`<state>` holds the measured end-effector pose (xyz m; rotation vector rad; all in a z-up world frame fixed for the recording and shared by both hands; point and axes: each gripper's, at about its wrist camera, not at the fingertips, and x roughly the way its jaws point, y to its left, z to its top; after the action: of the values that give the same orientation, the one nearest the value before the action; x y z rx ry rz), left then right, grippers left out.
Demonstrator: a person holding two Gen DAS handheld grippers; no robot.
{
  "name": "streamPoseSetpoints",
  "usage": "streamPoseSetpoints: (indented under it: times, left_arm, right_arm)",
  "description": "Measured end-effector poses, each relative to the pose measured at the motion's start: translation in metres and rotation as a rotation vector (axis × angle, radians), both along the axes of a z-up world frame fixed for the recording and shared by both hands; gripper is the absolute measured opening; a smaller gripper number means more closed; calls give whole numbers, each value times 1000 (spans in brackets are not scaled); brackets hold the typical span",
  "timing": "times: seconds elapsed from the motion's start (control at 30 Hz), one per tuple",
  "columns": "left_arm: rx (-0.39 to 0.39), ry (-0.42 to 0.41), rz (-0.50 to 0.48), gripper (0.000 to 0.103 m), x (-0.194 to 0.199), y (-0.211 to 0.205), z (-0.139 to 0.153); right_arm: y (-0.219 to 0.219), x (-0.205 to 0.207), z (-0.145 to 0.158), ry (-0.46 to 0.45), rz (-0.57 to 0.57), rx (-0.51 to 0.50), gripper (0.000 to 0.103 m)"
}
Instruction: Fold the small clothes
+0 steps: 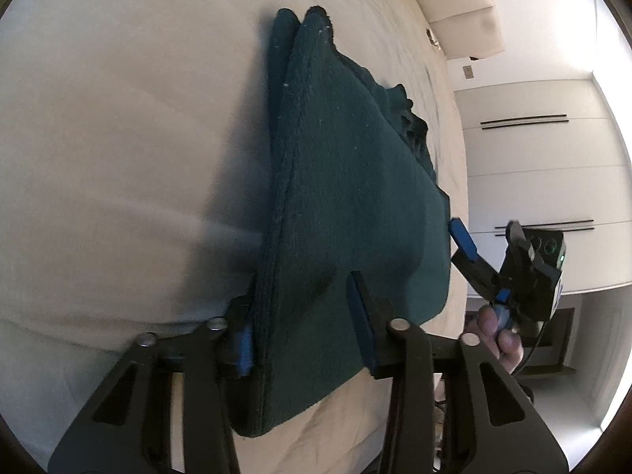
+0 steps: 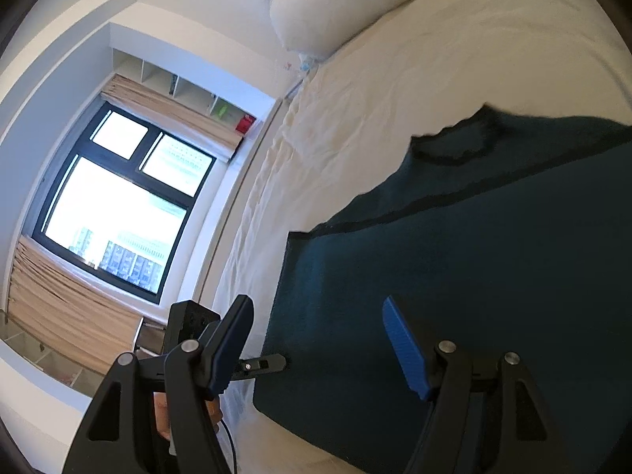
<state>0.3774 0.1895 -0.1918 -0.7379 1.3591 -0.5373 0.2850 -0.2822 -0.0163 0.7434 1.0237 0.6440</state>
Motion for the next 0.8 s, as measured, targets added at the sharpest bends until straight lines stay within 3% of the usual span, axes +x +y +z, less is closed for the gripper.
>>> streamPoseSetpoints:
  times: [0.07,0.23,0.33,0.4,0.67,0.8]
  left_arm:
    - [-9,0,15,16,-2,3,-2]
    - [-42,-20,44,11,-10,10,2]
    - [-54,-29,57,10,-12,10,9]
    - [-51,-41,60,10,-14,8,17]
    - [40,-130,29,10,-27,-15,68]
    - [149,-198,-19,10,-32,-66,96]
  right_arm:
    - [9,6,-4,13,23,2,72]
    - [32,25,-21,74,81,21,72]
    - [41,38,-45,173,111,-10,71]
    - [38,41,-54,170,110,11,69]
    - [5,45,-53,215,95,161,72]
    - [-26,49,-40,188,102,230,76]
